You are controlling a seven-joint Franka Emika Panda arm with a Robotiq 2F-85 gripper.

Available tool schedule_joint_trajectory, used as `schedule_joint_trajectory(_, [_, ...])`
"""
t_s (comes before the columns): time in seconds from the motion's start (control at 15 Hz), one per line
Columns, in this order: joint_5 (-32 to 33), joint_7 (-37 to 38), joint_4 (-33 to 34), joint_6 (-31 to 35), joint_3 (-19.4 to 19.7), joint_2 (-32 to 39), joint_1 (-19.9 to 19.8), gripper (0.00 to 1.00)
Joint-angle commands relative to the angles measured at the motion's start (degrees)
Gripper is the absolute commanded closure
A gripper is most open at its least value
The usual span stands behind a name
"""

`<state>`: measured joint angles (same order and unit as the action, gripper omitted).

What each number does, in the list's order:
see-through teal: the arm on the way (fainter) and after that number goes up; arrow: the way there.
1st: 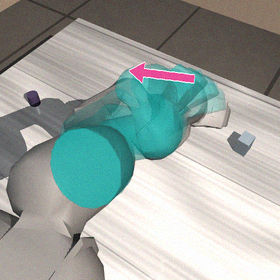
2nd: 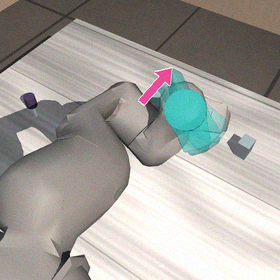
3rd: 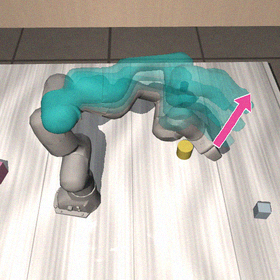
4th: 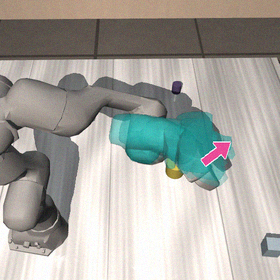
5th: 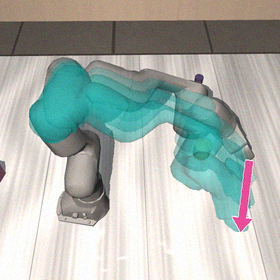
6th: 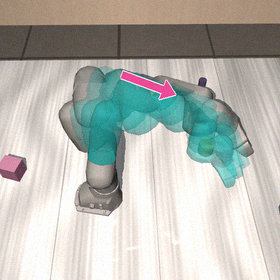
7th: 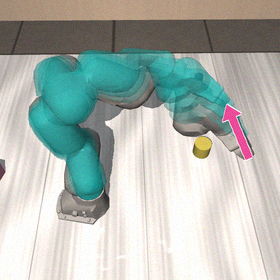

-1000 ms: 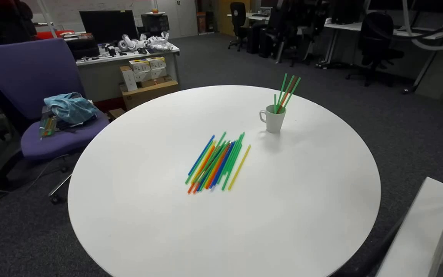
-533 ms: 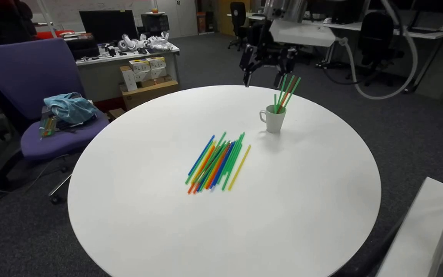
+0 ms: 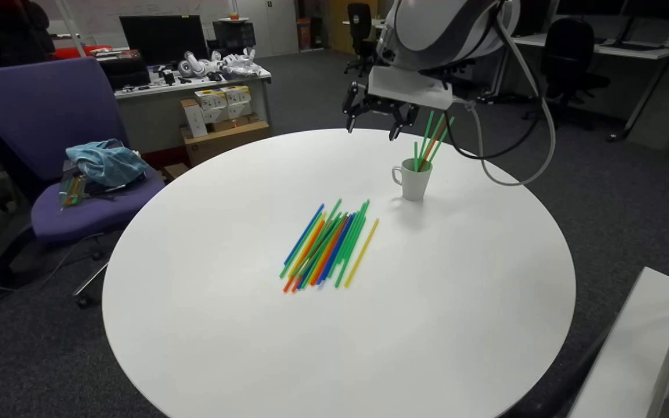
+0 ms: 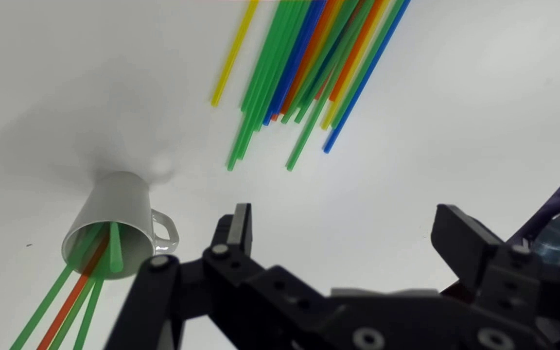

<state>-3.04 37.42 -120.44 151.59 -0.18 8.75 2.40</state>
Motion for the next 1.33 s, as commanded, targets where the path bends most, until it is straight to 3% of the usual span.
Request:
schedule_joint_trajectory(0.0, [-0.3,-0.2,0.2,0.0,0.6,0.0,0.7,0.00])
schedule_joint_trajectory(0.73, [-0.3,-0.2,0.5,0.0,0.6,0.0,0.8,0.00])
schedule_joint_trajectory(0.87, [1.0,2.5,0.0,0.3,0.9,0.1,1.5,0.00])
schedule_joint_trajectory(1.07, [6.9,14.8,-0.4,-1.6,2.5,1.2,3.9,0.00])
schedule_joint_trajectory(1.13, [10.6,20.0,0.2,-5.9,3.5,1.5,4.8,0.00])
schedule_joint_trajectory(1.2, [13.7,24.5,0.0,-4.6,7.2,2.2,7.8,0.00])
schedule_joint_trajectory(1.27, [16.3,29.3,0.5,-5.7,8.5,2.8,9.1,0.00])
